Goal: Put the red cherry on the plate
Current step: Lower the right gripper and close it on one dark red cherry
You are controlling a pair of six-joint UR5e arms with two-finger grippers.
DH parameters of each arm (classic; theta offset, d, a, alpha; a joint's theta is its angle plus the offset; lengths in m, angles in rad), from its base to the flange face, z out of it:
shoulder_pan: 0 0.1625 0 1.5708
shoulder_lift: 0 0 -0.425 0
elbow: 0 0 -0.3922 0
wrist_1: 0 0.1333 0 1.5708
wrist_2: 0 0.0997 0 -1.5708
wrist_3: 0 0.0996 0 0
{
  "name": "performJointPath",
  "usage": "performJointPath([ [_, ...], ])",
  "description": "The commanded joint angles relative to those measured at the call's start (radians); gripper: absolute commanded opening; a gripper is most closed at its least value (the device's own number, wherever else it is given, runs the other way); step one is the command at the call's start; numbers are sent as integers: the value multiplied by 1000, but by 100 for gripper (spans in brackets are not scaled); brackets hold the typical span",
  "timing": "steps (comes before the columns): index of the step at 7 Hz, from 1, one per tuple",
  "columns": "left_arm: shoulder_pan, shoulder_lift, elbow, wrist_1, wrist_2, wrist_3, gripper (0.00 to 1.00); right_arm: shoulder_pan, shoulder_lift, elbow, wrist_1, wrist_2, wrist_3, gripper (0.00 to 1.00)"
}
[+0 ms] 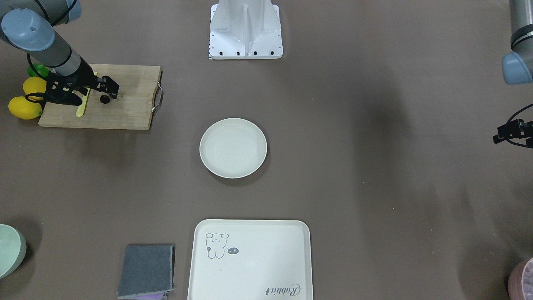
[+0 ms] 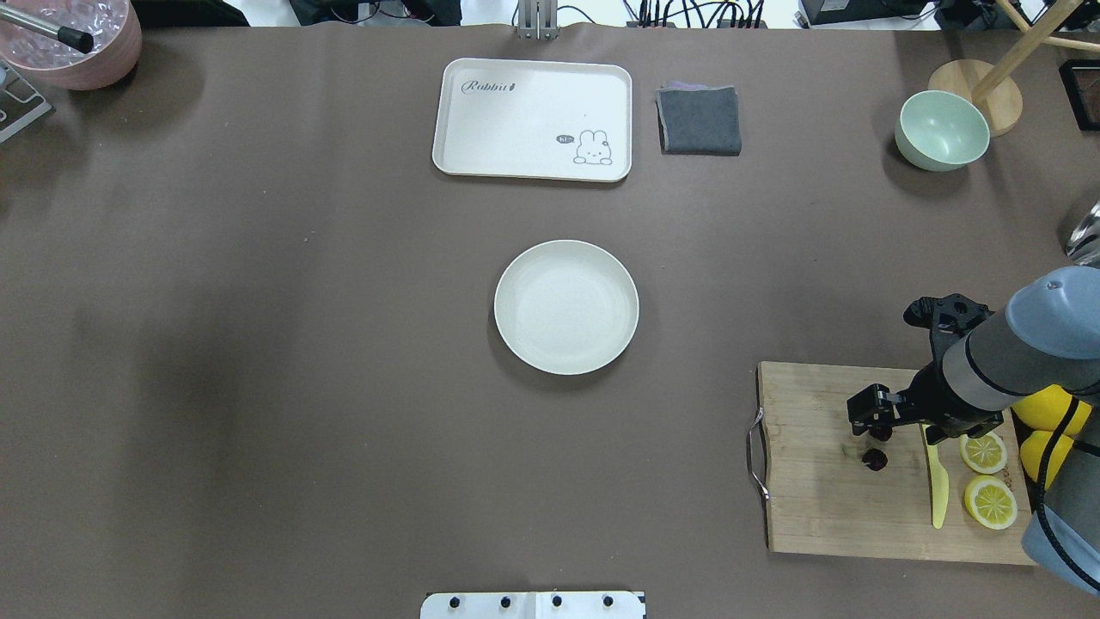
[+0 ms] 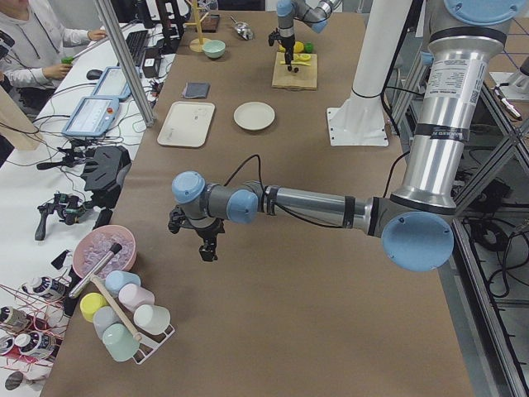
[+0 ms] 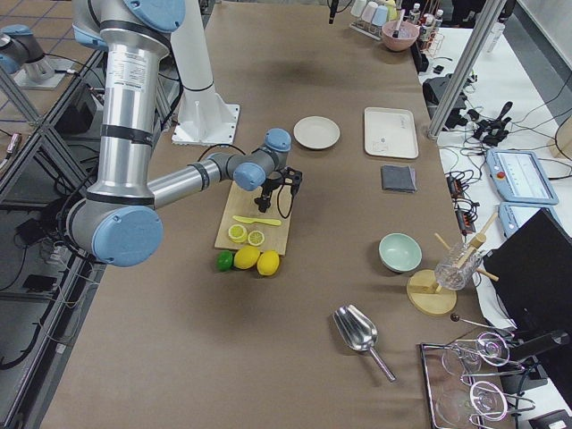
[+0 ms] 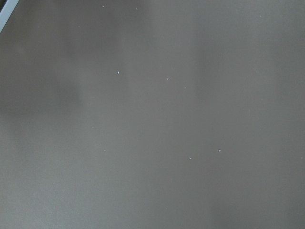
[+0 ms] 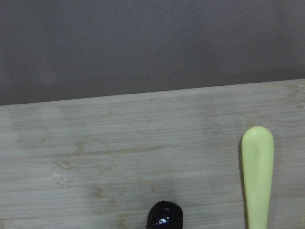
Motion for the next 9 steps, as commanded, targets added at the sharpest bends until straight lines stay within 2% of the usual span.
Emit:
performJointPath([
  [1,2,0,3,0,-1,1,98,-25,9,-18,3,-18,3,99],
  [2,2,0,3,-2,-1,1,98,-30,21,-22,3,-19,3,99],
  [3,2,0,3,0,-1,1,98,-30,23,-24,3,-18,4,94],
  [4,2,0,3,0,-1,1,98,-31,31,-24,3,-16,18,59],
  [5,2,0,3,-2,-1,1,98,-30,35,-24,3,-15,23,33],
  [6,2,0,5,-2,1,1,98,-30,49,-22,3,-13,29,16],
  [8,6,0,9,-2,-1,1,98,-30,55,-19,1,-4,30,2],
  [9,6,0,8,-2,-2,1,98,-25,98,-18,-22,5,30,0],
])
